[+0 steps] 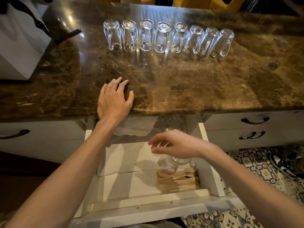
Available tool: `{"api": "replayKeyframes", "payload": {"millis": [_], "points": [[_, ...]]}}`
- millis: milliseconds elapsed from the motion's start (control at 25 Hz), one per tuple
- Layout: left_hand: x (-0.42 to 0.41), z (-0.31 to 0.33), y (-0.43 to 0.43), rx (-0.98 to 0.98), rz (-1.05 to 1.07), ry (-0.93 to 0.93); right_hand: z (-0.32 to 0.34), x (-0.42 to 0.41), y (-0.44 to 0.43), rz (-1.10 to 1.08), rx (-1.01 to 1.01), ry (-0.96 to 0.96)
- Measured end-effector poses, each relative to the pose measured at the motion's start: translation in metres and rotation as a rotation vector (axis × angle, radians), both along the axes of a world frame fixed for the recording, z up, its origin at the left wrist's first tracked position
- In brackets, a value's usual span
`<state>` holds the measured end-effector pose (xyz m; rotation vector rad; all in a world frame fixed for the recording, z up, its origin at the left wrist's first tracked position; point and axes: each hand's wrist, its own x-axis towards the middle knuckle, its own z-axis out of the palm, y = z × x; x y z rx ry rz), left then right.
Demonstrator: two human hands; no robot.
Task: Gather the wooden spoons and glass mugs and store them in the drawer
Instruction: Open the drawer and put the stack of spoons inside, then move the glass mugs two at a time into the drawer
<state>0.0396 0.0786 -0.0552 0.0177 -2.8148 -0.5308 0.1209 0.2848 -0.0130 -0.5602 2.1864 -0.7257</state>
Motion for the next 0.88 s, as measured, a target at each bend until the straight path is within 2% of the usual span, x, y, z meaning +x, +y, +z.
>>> {"api": "replayKeyframes", "payload": {"millis": [240,360,520,680,880], "points": [[-0.003,0.001,-0.004,0.027,-0.013,-0.004,0.014,-0.075,-0.034,-0.305,-0.248,0.311],[-0.009,0.005,-0.008,0.117,-0.012,-0.02,0.02,-0.113,-0.054,-0.44,-0.349,0.447],[-0.031,0.023,-0.017,0.451,0.031,0.013,0.025,-0.157,-0.075,-0.556,-0.444,0.516],[-0.076,0.046,-0.033,0.688,0.107,0.02,0.025,-0.193,-0.09,-0.606,-0.475,0.505],[-0.121,0.053,-0.047,0.809,0.175,0.0,0.02,-0.224,-0.102,-0.716,-0.471,0.508]]}}
